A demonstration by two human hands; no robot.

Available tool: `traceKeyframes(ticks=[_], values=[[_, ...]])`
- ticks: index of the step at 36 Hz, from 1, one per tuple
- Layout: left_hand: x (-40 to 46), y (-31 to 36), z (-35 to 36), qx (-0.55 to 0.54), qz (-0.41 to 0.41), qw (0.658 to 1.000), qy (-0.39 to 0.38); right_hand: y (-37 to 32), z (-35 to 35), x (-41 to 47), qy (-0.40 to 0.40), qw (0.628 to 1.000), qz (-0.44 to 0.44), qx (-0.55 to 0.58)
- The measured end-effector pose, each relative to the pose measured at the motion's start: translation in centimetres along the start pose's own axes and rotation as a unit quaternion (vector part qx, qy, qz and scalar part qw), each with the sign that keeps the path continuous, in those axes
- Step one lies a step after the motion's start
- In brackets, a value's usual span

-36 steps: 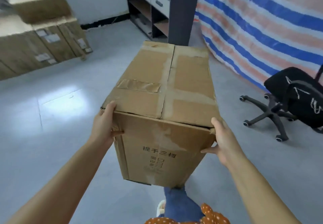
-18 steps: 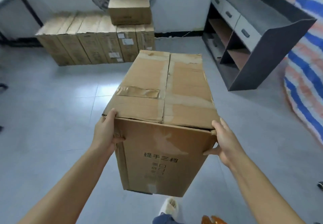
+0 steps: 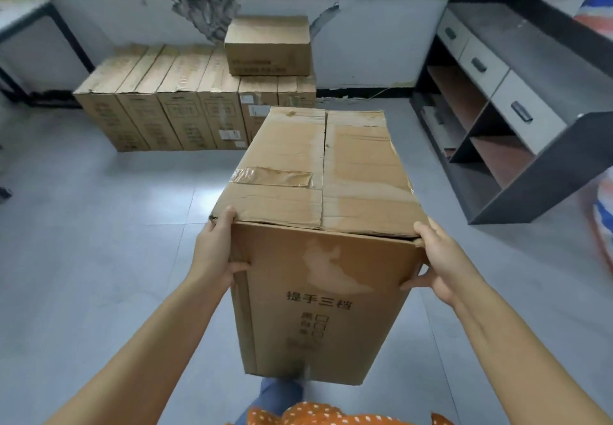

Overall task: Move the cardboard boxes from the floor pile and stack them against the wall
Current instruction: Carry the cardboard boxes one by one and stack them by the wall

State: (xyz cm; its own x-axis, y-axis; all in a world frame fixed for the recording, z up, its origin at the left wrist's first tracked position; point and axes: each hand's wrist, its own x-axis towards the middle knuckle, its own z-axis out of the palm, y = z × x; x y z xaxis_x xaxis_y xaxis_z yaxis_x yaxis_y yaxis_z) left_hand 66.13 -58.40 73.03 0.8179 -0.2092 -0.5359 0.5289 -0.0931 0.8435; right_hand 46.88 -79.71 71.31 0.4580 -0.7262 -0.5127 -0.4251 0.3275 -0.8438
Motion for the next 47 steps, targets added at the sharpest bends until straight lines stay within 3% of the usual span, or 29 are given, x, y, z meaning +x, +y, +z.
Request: traceKeyframes(ticks=[9, 18, 31, 47], values=[[12.0, 9.3, 8.7, 0.046, -0.008, 0.997, -0.055, -8.3, 1.8, 10.4, 0.050, 0.997, 0.034, 0.042], [20.9, 15.6, 21.3, 0.063, 0.020, 0.993, -0.102, -16.0, -1.8, 23.6, 0.078, 0.993, 0.036, 0.077], [30.2, 22.0, 42.3, 0.027, -0.002, 0.997, -0.075, -30.1, -10.8, 44.7, 0.036, 0.999, 0.006, 0.024], [47.1, 28.0, 57.7, -0.007, -0.030, 0.997, -0.075, -41.4, -11.2, 65.7, 0.028, 0.999, 0.014, 0.015]])
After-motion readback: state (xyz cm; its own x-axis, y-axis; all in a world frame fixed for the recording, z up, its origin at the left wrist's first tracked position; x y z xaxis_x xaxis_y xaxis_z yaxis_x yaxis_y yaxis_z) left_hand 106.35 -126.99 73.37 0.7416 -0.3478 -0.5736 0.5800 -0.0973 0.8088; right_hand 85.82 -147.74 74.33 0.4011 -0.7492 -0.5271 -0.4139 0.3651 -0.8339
